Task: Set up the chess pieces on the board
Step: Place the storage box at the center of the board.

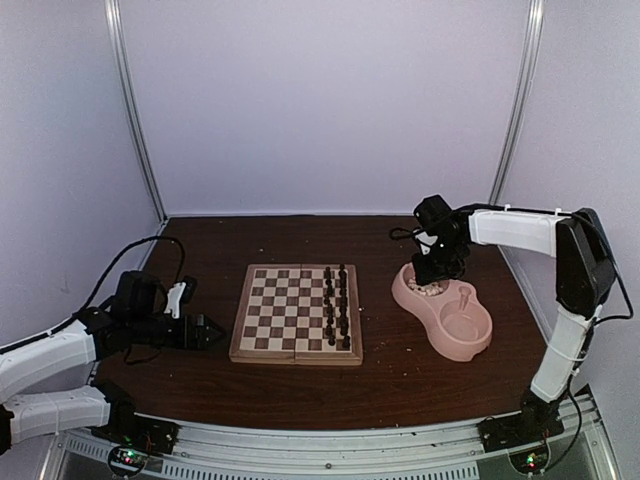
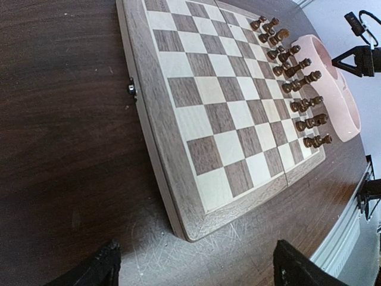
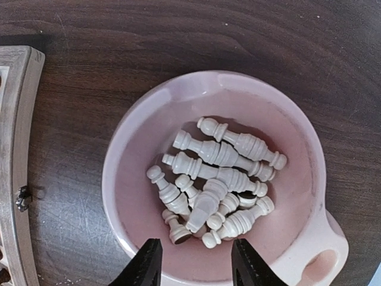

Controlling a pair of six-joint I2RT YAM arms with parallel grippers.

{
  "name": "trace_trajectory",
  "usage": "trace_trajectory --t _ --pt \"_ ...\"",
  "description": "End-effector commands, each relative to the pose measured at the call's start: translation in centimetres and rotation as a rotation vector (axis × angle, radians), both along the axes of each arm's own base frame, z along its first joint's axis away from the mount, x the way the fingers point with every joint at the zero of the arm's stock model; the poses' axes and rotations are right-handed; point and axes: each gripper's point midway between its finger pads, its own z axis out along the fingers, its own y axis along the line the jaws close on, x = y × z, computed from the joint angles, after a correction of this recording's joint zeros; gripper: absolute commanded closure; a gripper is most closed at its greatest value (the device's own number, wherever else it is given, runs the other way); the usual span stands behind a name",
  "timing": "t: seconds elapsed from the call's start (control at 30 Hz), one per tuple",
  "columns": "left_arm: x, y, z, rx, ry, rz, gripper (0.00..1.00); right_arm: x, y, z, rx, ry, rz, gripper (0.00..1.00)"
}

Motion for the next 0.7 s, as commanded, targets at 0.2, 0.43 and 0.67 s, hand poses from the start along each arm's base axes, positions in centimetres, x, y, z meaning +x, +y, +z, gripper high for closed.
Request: trace_trajectory --t 0.2,0.43,0.67 --pt "0.5 -0.3 2.0 -0.024 -0.063 -0.001 0.11 1.5 -0.3 -1.9 -0.086 -0.010 -0.062 0.64" --pt "0.5 0.0 1.8 -0.015 -0.065 0.010 0.11 1.7 -0.6 -2.9 -0.109 -0.002 -0.072 0.67" --pt "0.5 0.0 1.8 -0.011 -0.065 0.011 0.11 1.7 -0.4 -3.1 -0.102 0.008 -0.066 0.77"
